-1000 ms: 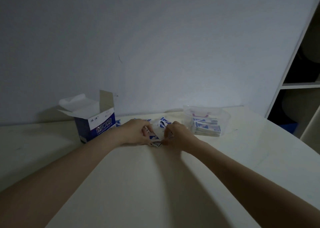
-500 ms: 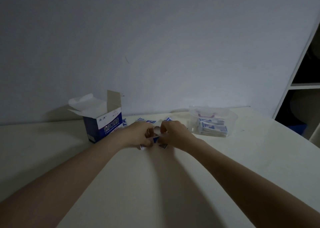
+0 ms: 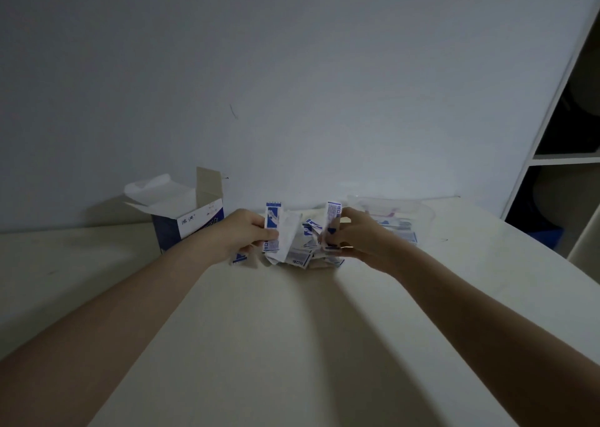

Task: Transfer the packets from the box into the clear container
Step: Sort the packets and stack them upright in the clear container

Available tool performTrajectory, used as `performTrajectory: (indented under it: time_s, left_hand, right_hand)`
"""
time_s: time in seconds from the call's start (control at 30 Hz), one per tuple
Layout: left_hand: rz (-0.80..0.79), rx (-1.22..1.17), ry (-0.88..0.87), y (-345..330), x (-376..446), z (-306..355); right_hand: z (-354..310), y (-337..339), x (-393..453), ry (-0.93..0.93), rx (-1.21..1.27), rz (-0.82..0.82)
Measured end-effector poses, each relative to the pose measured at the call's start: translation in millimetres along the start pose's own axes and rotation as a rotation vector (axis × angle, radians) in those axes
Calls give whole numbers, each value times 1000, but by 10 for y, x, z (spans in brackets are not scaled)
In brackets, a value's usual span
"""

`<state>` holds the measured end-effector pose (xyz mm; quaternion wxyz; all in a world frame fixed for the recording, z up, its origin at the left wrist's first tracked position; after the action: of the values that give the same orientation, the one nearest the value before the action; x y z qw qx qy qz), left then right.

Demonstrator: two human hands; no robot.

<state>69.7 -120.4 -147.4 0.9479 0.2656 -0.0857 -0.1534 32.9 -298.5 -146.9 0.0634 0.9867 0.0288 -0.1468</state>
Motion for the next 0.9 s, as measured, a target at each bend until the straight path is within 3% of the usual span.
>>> performTrajectory:
  time_s: [0.1, 0.33, 0.47, 0.57, 0.63, 0.77, 0.9]
  left_hand:
    - [5, -73, 32, -66, -4, -17]
    - [-53, 78, -34, -155, -18, 24]
    - [-64, 79, -64, -204, -30, 55]
    - [-4, -21, -5, -157, -22, 19]
    - [44, -141, 35, -136, -23, -13]
    - [124, -398, 94, -181, -34, -46]
    - [151, -488, 79, -208, -36, -8]
  right_hand:
    - [-2, -63, -2, -25, 82, -4]
    - [-155, -33, 39, 50, -136, 118]
    - [-175, -93, 20, 57, 138, 45]
    - [-191, -159, 12, 53, 374, -45]
    - [-193, -205, 22, 67, 296, -49]
    - [-167, -209, 76, 119, 233, 97]
    - [-190, -262, 47, 209, 212, 152]
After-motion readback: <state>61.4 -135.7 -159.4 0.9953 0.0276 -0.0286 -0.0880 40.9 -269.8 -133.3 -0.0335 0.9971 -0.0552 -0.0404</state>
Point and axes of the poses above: each hand's wrist, its own x-axis towards the middle knuckle, its own y-axis out of the back of the hand, z = x × y, the point moved 8 cm from there along x, towards the middle knuckle, and after that the axes turned 12 degrees about -y, right-handed, at the moved point
